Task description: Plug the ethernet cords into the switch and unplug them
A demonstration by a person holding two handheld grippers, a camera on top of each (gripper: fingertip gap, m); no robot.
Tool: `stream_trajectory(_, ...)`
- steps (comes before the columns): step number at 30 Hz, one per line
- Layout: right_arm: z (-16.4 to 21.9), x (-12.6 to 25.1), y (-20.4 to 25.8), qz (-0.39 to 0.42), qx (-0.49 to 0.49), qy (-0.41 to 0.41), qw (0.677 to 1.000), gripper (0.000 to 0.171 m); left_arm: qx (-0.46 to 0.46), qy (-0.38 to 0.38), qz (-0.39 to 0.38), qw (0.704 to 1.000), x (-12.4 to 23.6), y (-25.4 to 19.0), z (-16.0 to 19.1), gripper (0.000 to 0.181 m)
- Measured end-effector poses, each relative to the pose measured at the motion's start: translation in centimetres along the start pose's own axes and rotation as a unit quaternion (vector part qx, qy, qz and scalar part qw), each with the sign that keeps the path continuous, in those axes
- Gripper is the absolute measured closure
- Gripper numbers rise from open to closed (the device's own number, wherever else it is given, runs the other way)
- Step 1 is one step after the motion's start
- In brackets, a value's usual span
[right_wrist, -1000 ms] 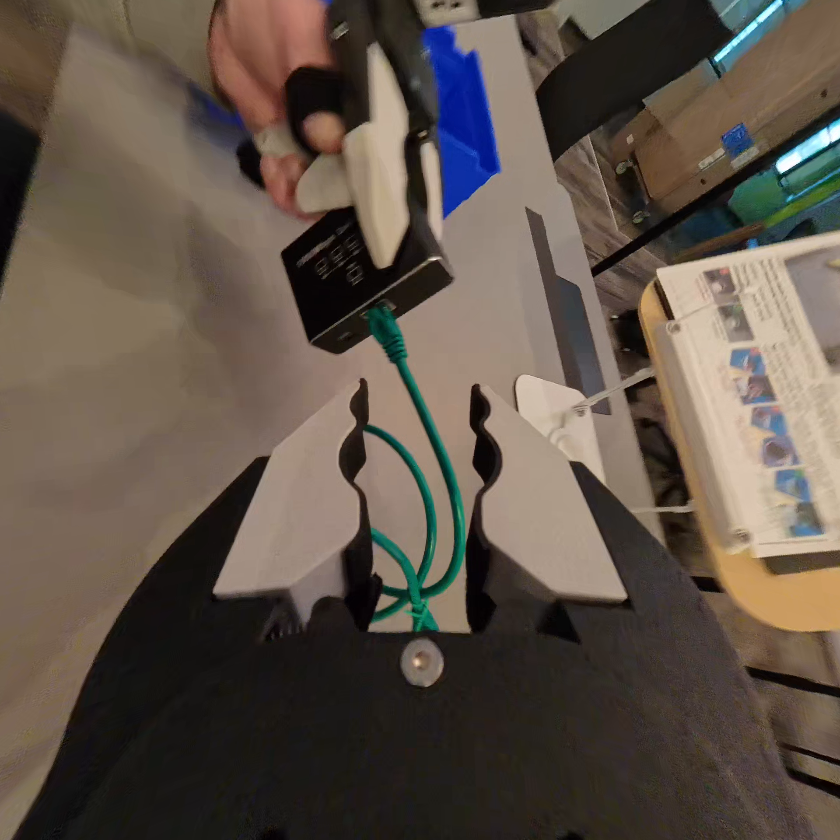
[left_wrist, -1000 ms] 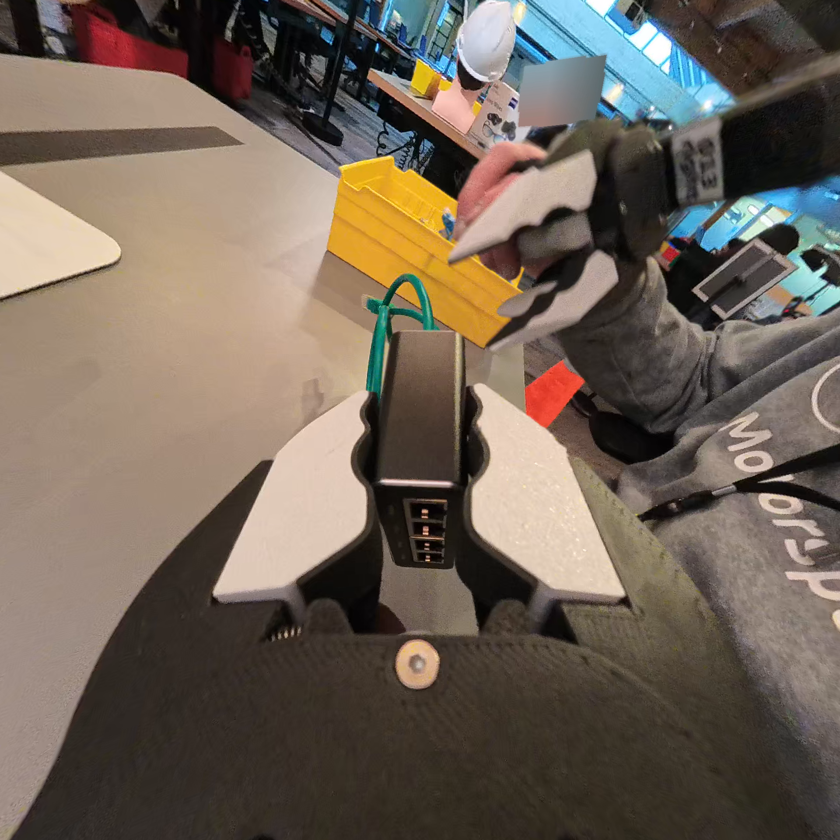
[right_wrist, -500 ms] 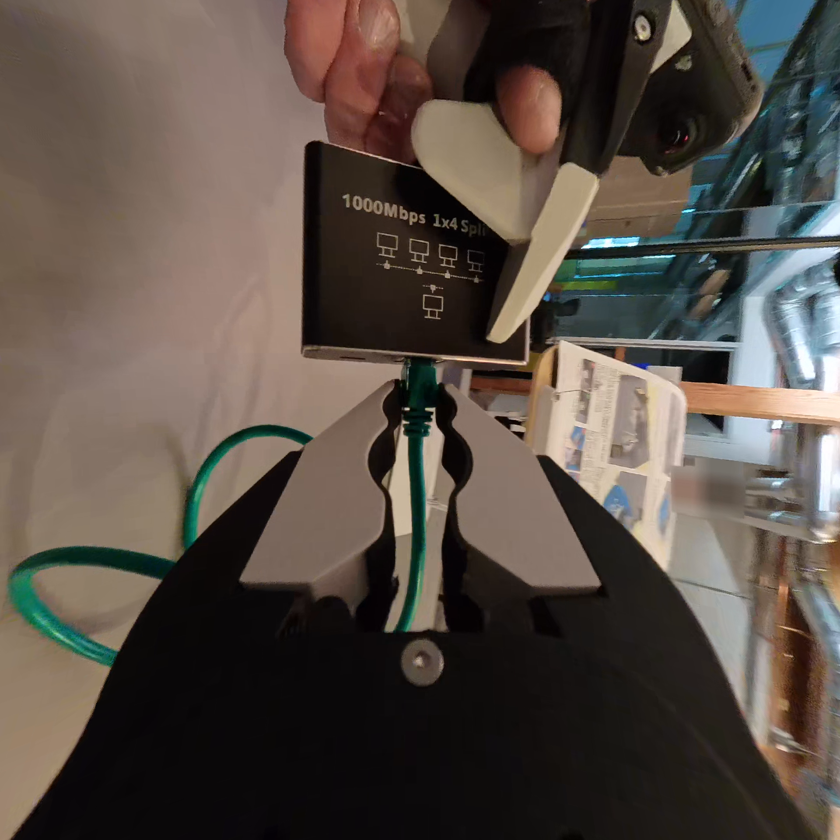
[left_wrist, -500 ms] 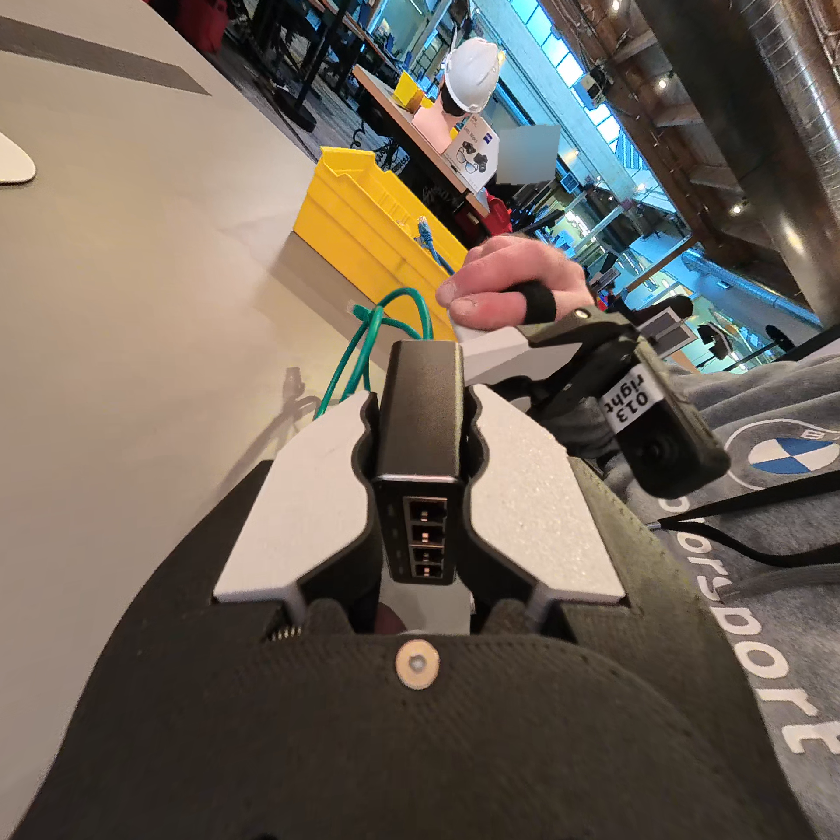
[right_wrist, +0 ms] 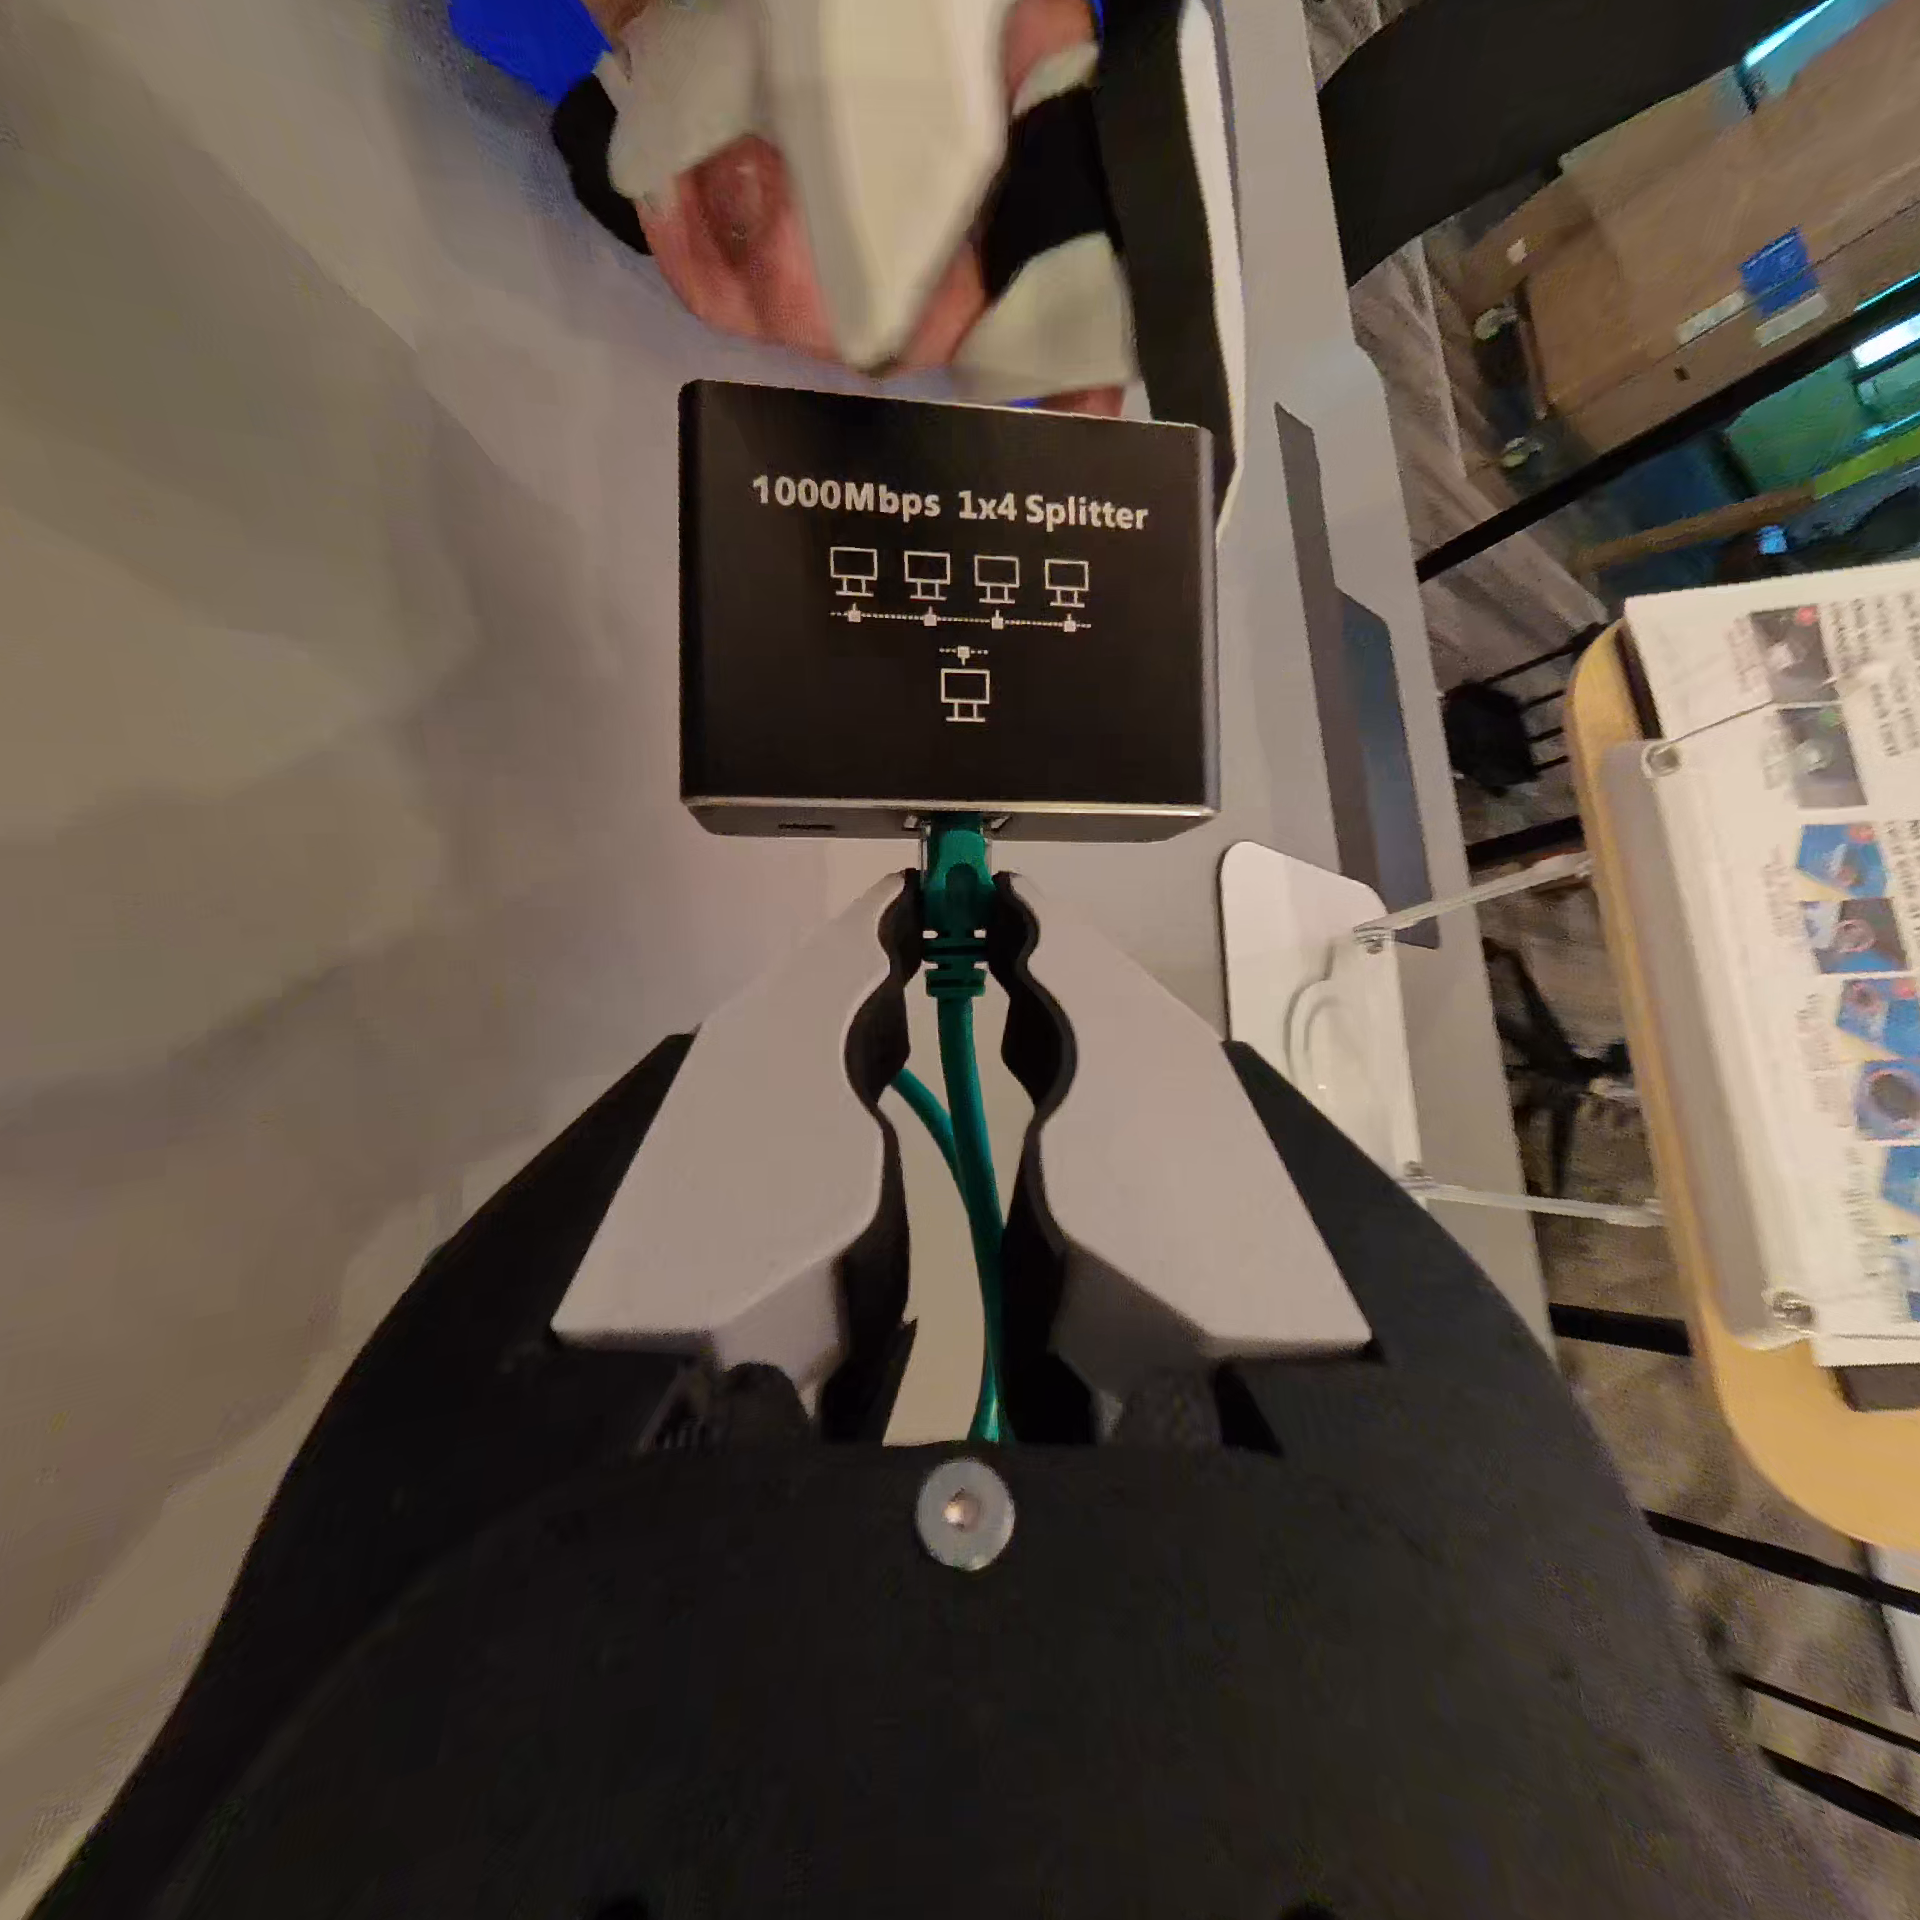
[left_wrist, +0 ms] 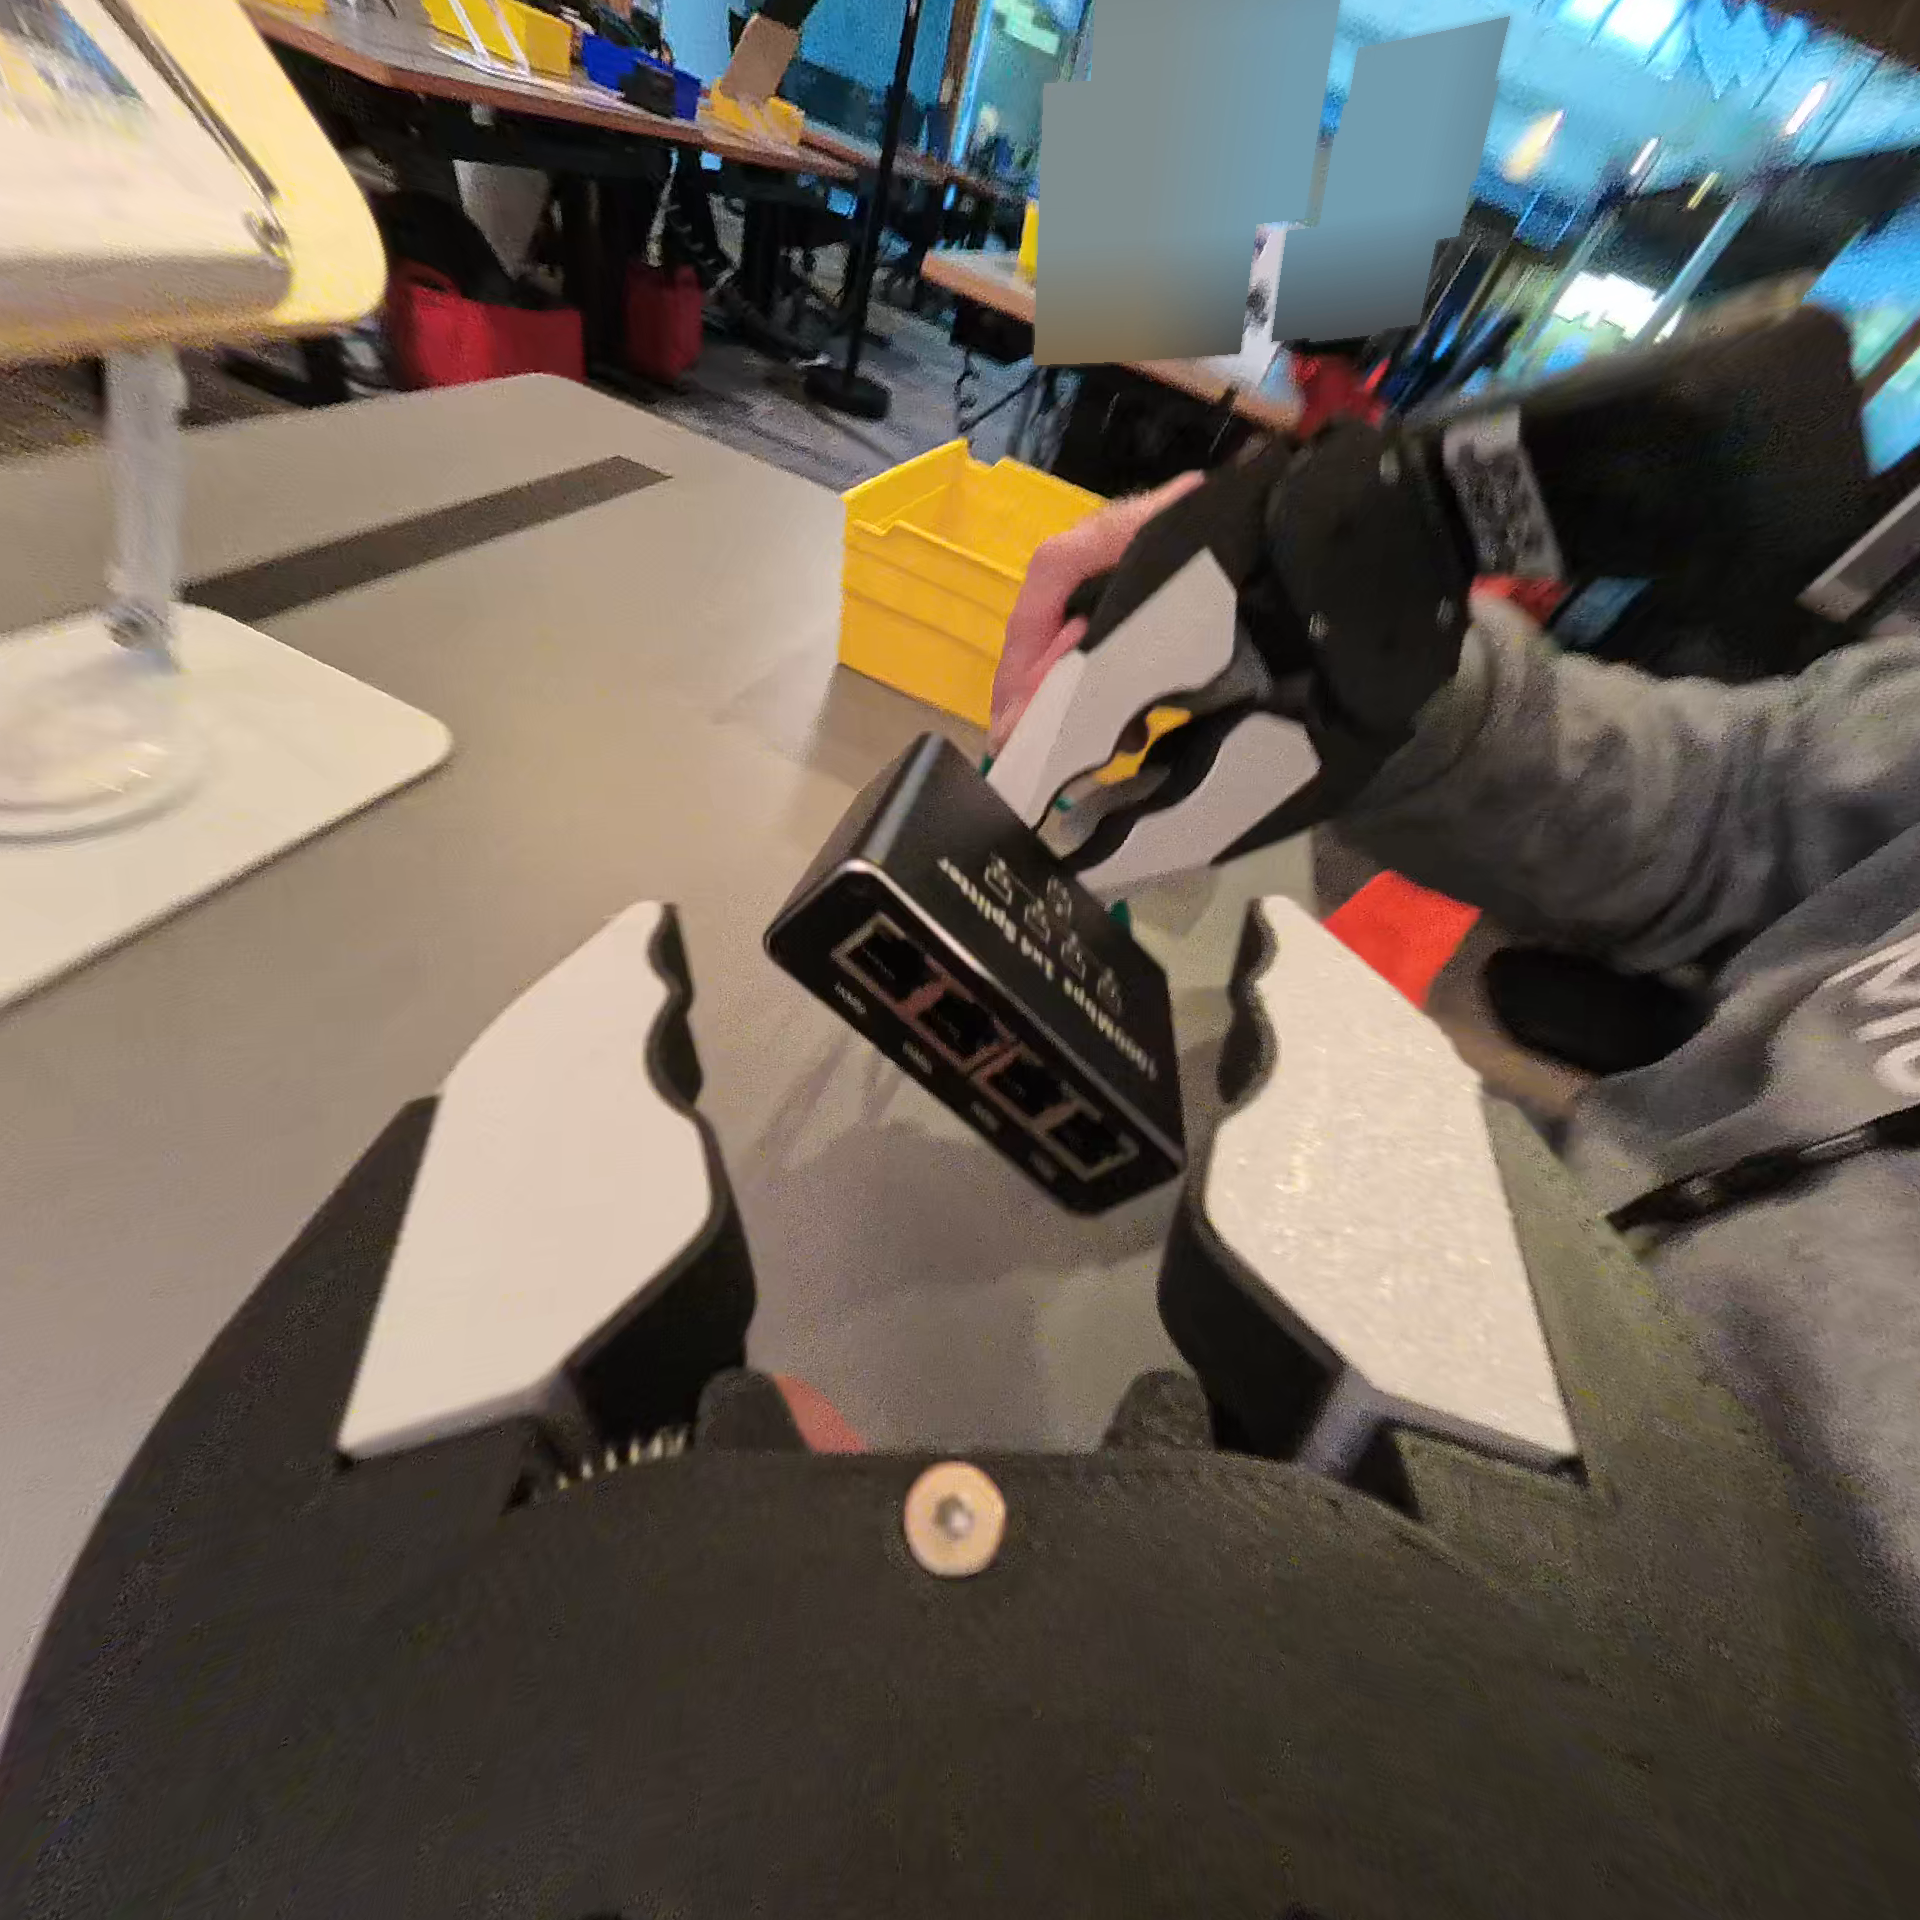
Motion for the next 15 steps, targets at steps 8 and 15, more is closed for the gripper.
stream_trajectory(8,1.1,0.7,-0.6,-0.066,-0.075,-0.024,0.995,0.162,-0.212,0.048,-0.139,0.966,0.2,-0.9,-0.8,0.050)
stream_trajectory(15,1.2,-0.2,-0.1,-0.113,-0.127,-0.007,0.985,0.163,-0.411,0.133,-0.251,0.866,-2.1,-2.5,0.3,0.061)
Point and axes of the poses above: each gripper's, where its closed fingertips meet, x back along the fingers, z out of its underside, y = z × x across the jaws, the point moved 3 cm from there along x, back along the fingers, and after that the axes turned 14 degrees about x, right-handed, at the moved point
